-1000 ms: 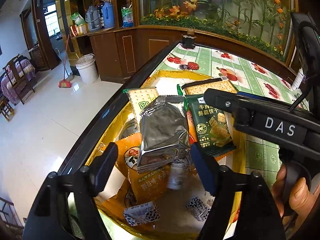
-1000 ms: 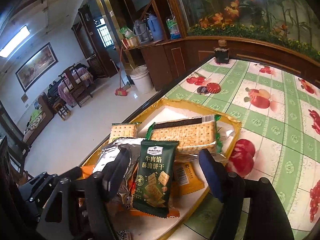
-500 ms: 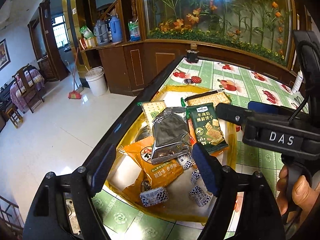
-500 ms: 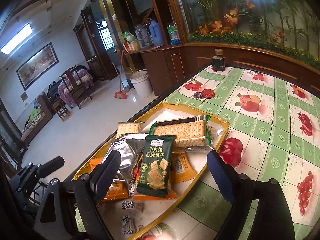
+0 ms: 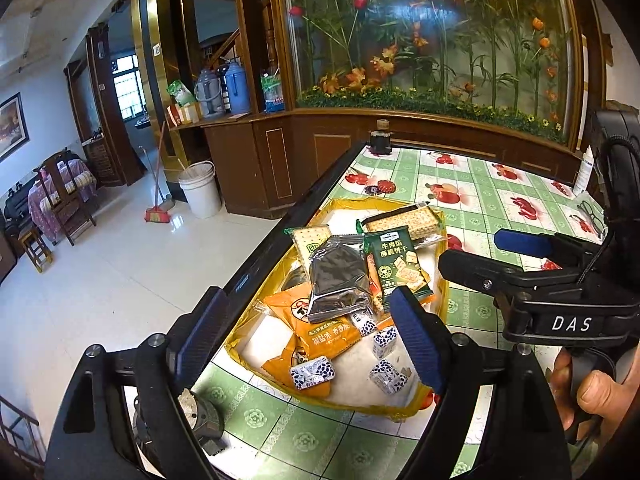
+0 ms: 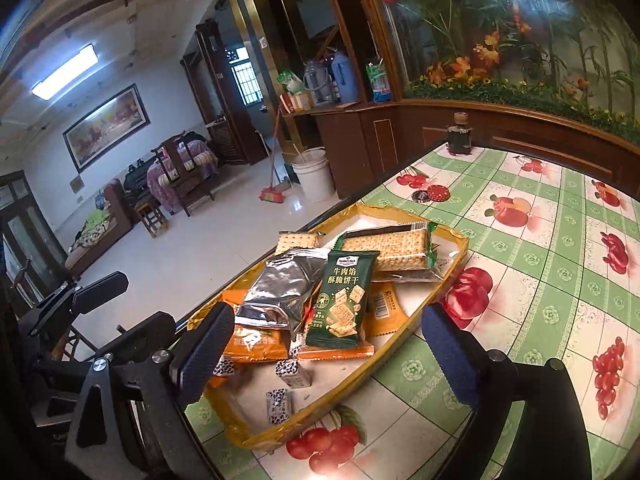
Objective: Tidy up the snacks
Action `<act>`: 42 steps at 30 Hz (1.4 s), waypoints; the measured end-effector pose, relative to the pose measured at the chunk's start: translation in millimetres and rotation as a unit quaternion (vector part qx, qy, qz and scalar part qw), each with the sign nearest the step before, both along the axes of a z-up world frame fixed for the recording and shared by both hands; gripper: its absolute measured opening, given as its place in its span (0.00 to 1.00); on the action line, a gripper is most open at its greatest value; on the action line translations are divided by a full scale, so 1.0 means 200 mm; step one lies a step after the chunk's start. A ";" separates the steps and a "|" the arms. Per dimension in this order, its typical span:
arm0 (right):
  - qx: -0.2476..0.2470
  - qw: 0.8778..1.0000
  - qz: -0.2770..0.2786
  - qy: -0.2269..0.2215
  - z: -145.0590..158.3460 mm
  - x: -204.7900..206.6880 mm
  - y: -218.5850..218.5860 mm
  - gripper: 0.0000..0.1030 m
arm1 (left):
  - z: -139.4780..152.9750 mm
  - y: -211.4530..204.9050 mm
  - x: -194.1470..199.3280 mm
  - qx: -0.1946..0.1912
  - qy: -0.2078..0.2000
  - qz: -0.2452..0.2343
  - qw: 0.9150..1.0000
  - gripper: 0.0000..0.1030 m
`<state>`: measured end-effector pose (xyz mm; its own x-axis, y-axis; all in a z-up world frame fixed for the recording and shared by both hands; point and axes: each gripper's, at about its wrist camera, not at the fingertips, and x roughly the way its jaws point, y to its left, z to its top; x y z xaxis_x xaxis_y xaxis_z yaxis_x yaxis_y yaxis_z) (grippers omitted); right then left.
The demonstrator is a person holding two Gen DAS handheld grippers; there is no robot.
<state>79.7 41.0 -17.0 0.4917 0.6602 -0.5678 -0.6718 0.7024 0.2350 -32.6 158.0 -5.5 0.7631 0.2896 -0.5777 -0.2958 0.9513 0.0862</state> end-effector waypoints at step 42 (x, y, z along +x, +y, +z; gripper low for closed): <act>-0.036 0.990 0.110 -0.075 0.10 -0.37 -0.11 0.94 | 0.19 -0.08 -0.47 0.028 -0.088 -0.003 0.996 0.86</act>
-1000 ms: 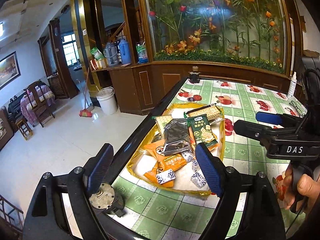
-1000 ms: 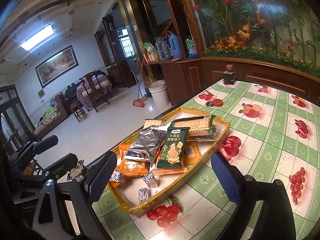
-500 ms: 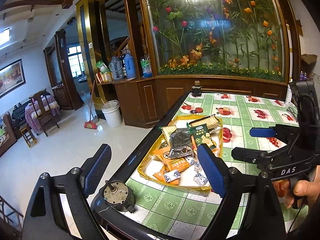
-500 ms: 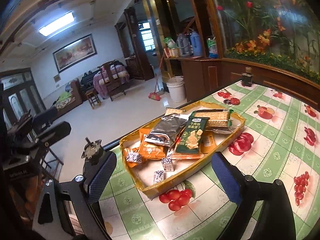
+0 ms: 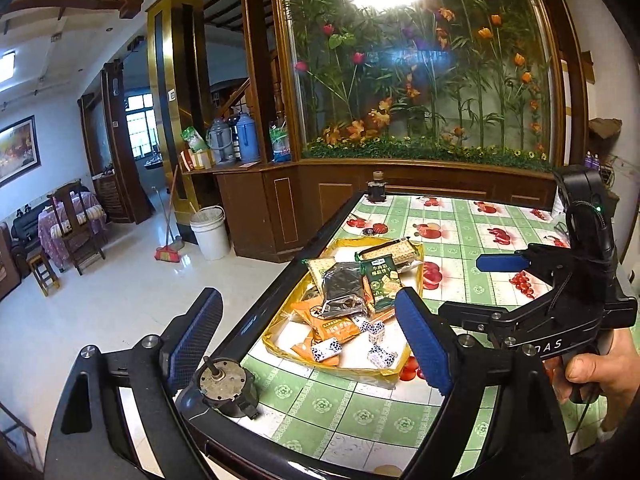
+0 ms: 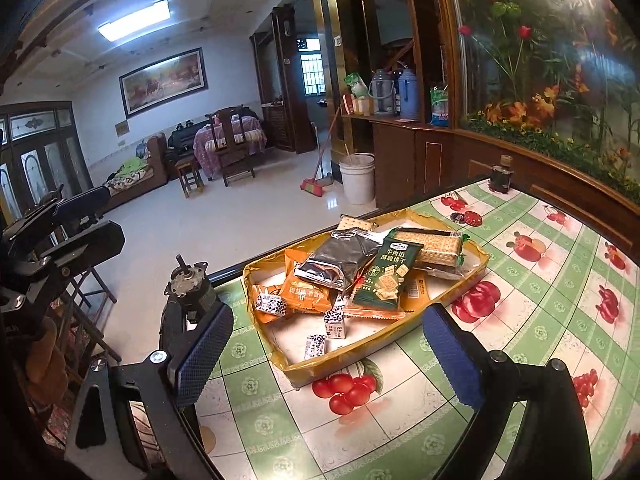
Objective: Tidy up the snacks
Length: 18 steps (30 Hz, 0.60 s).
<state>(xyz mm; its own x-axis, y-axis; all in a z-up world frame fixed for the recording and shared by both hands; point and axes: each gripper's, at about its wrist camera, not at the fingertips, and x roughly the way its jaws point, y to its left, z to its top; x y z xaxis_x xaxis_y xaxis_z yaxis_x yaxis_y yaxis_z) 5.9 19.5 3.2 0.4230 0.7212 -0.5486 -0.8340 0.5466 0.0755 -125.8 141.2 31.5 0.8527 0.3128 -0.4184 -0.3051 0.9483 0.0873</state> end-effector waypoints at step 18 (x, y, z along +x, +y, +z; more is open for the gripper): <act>-0.036 0.998 0.043 -0.019 0.01 -0.02 0.09 0.94 | 0.00 0.04 -0.02 -0.016 -0.009 0.013 1.000 0.86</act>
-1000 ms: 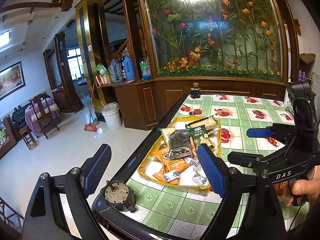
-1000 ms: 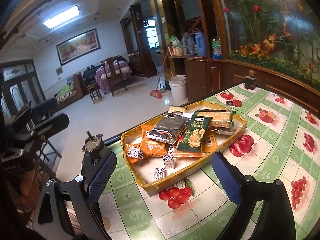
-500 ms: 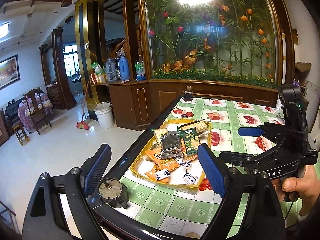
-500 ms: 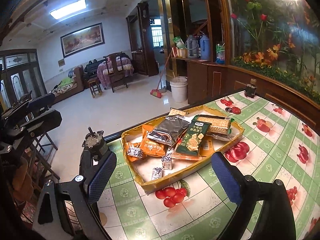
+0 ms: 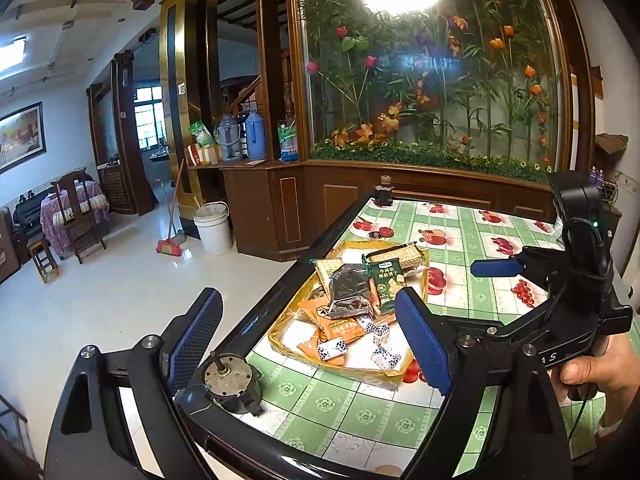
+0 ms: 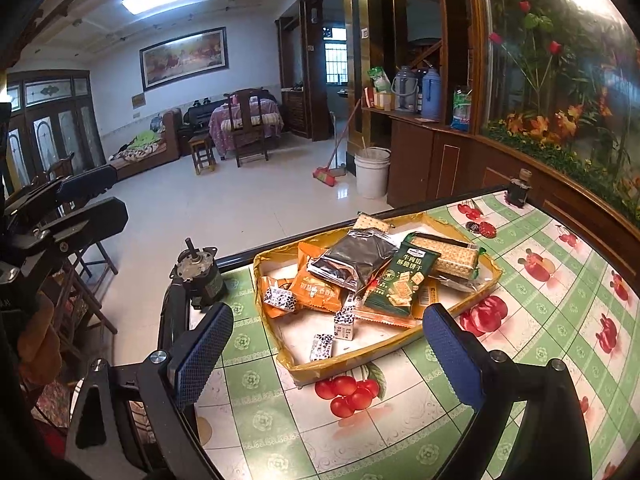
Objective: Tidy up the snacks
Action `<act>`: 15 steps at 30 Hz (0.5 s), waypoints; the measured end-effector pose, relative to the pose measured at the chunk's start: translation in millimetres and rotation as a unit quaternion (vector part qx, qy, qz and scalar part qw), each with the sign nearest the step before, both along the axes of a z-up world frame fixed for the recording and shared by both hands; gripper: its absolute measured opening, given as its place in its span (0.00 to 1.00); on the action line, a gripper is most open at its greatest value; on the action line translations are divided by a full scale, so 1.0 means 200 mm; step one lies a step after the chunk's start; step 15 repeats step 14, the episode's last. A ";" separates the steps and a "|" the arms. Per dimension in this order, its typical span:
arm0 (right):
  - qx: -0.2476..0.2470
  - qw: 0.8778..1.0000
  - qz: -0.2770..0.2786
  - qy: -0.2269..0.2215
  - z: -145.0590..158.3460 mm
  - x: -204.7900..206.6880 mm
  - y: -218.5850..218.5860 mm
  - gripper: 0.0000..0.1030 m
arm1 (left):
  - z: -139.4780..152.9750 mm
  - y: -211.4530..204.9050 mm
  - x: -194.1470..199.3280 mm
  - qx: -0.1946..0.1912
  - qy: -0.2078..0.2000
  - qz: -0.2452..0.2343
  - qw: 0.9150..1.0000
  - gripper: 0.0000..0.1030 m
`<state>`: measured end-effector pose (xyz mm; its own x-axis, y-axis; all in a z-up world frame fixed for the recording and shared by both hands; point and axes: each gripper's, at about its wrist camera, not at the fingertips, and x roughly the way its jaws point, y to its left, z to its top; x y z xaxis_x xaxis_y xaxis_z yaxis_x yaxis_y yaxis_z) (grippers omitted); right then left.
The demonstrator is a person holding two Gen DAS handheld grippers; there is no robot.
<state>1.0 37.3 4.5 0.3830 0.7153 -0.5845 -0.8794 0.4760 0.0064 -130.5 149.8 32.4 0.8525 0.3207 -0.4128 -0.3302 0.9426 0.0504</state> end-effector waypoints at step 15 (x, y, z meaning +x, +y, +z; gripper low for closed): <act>-0.022 1.000 0.018 0.005 -0.04 0.00 0.05 0.94 | 0.01 0.01 -0.02 0.001 -0.007 0.005 1.000 0.86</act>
